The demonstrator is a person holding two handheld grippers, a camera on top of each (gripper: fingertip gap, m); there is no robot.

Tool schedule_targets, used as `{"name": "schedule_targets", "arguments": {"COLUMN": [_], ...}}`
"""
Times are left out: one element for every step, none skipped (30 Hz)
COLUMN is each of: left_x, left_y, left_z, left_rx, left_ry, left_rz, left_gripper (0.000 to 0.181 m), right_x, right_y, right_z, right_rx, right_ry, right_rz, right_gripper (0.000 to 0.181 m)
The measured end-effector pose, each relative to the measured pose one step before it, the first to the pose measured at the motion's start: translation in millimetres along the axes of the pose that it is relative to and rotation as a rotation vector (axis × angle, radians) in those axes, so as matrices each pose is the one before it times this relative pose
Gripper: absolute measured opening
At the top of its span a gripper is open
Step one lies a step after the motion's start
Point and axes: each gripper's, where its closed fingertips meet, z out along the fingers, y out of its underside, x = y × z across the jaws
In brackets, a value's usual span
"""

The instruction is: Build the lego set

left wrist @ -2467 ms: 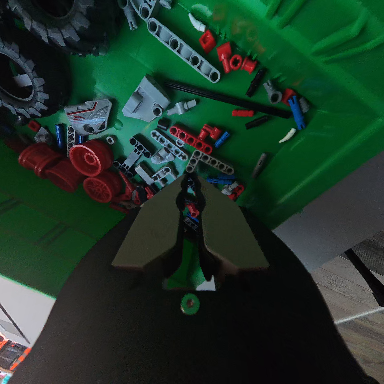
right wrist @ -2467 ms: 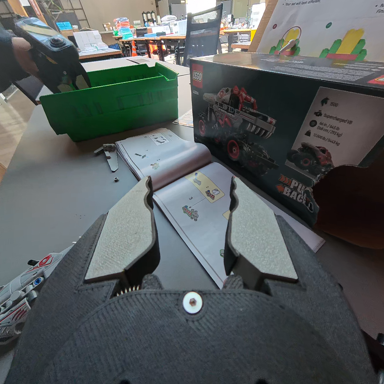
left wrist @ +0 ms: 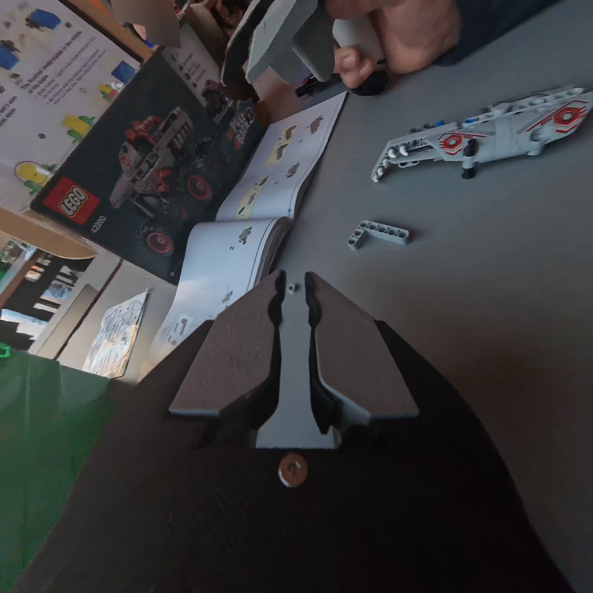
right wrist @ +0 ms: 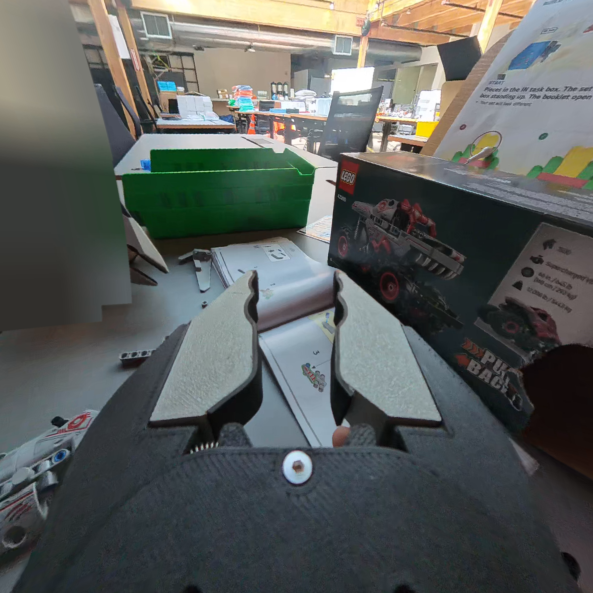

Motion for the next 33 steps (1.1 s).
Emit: {"name": "schedule_targets", "arguments": {"left_x": [-4.39, -3.81, -4.04, -2.45, -3.26, -1.89, 1.10, 2.79, 3.19, 1.76, -1.57, -2.02, -0.58, -2.62, -6.78, -7.65, -4.56, -2.51, -0.01, 0.01, 0.06, 1.32, 1.95, 2.18, 2.78, 1.02, 0.76, 2.87, 1.86, -0.26, -1.29, -2.17, -3.48], "left_y": [-1.96, -4.12, -2.03, 1.98, 1.79, 0.66, 0.25, 0.15, -0.64, -1.02, -0.80, -1.08, -2.34, -3.25, -2.49, 0.75, 3.06, 1.55, 0.03, 0.23, 0.20, -0.13, -0.20, 0.36, 1.51, 1.62, 0.88, 0.82, 0.73, -0.14, -0.39, -0.52, -1.30], "left_z": [-1.97, -0.53, 1.13, 1.53, 0.95, 0.44, 0.33, 0.42, 0.10, -0.41, -0.70, -1.35, -2.49, -3.84, -4.08, -3.03, -2.67, -3.17, -3.02, -3.15, -3.44, -3.64, -3.50, -2.65, -1.64, -1.09, -1.32, -1.21, -1.34, -1.64, -1.54, -1.22, -0.88], "left_rx": [0.0242, 0.0339, 0.0148, -0.0144, -0.0116, -0.0043, -0.0026, -0.0025, 0.0007, 0.0053, 0.0044, 0.0060, 0.0152, 0.0249, 0.0245, 0.0055, -0.0166, -0.0092, 0.0073, 0.0014, -0.0010, 0.0063, 0.0062, 0.0012, -0.0050, -0.0098, -0.0023, 0.0020, 0.0005, 0.0073, 0.0092, 0.0086, 0.0130], "left_ry": [-0.0394, -0.0289, -0.0188, 0.0005, -0.0069, -0.0060, 0.0021, 0.0060, 0.0085, 0.0042, -0.0096, -0.0013, 0.0205, 0.0150, -0.0093, -0.0169, -0.0026, -0.0011, 0.0027, -0.0065, -0.0144, -0.0110, -0.0077, -0.0052, 0.0009, -0.0065, -0.0022, 0.0187, 0.0183, 0.0079, 0.0036, -0.0006, -0.0092], "left_rz": [0.0238, 0.0163, -0.0070, -0.0230, -0.0238, -0.0114, 0.0083, 0.0200, 0.0162, 0.0081, -0.0080, -0.0304, -0.0483, -0.0572, -0.0556, -0.0492, -0.0357, -0.0240, -0.0087, 0.0061, 0.0195, 0.0292, 0.0337, 0.0329, 0.0283, 0.0174, 0.0045, -0.0038, -0.0077, -0.0067, -0.0048, -0.0017, -0.0001], "left_gripper": [0.003, 0.000, 0.000, 0.000, 0.000, 0.003, 0.002, 0.000, 0.000, 0.000, 0.000, 0.000, 0.000, 0.000, 0.000, 0.000, 0.000, 0.000, 0.001, 0.002, 0.003, 0.002, 0.002, 0.001, 0.001, 0.000, 0.000, 0.000, 0.000, 0.000, 0.000, 0.000, 0.000], "right_x": [-1.21, -0.39, 0.92, 3.11, 4.02, 2.73, 1.41, 1.04, 1.06, 0.34, -0.07, 0.36, 1.17, 2.87, 4.81, 5.02, 3.37, 2.14, 2.57, 2.55, 1.48, 0.88, 0.94, 0.32, -0.39, -0.73, -0.46, -0.90, -1.45, -1.81, -2.11, -2.83, -2.94], "right_y": [-0.88, -0.68, -0.23, -0.03, -0.46, -0.41, -0.32, -0.30, 0.37, 1.35, 2.50, 2.74, 1.53, 0.90, 2.50, 3.17, 1.55, 0.43, 1.15, 2.06, 1.99, 1.65, 1.93, 1.82, 0.50, -0.34, -0.47, -1.34, -2.71, -2.79, -2.05, -2.36, -3.25], "right_z": [-1.00, -1.70, -2.21, -2.71, -2.92, -2.47, -1.85, -1.16, -0.34, 0.57, 1.01, 1.16, 0.80, 0.64, 0.82, 1.00, 0.78, 0.38, 0.17, 0.22, 0.20, -0.14, -0.16, -0.18, 0.01, 0.22, 0.44, 0.09, -0.40, -0.65, -0.60, -0.74, -0.72], "right_rx": [0.0096, 0.0082, 0.0035, 0.0028, 0.0063, 0.0049, 0.0018, 0.0007, -0.0028, -0.0089, -0.0167, -0.0193, -0.0121, -0.0099, -0.0197, -0.0230, -0.0122, -0.0049, -0.0090, -0.0145, -0.0137, -0.0107, -0.0112, -0.0099, -0.0023, 0.0027, 0.0029, 0.0073, 0.0157, 0.0173, 0.0124, 0.0146, 0.0220], "right_ry": [-0.0130, -0.0059, 0.0029, 0.0165, 0.0195, 0.0071, -0.0017, 0.0006, 0.0054, 0.0038, 0.0019, 0.0073, 0.0172, 0.0301, 0.0421, 0.0435, 0.0332, 0.0254, 0.0264, 0.0234, 0.0140, 0.0105, 0.0108, 0.0053, -0.0025, -0.0065, -0.0080, -0.0120, -0.0157, -0.0182, -0.0225, -0.0265, -0.0283], "right_rz": [0.0251, 0.0212, 0.0130, 0.0084, 0.0127, 0.0166, 0.0130, 0.0040, -0.0020, -0.0044, -0.0051, -0.0073, -0.0162, -0.0283, -0.0313, -0.0225, -0.0131, -0.0124, -0.0144, -0.0113, -0.0075, -0.0071, -0.0059, -0.0013, 0.0024, 0.0026, 0.0024, 0.0022, 0.0010, 0.0029, 0.0061, 0.0051, 0.0049], "right_gripper": [0.042, 0.042, 0.043, 0.042, 0.043, 0.044, 0.046, 0.047, 0.048, 0.049, 0.050, 0.052, 0.053, 0.053, 0.054, 0.056, 0.057, 0.057, 0.055, 0.056, 0.057, 0.057, 0.057, 0.057, 0.057, 0.057, 0.056, 0.056, 0.054, 0.050, 0.046, 0.043, 0.036]}}
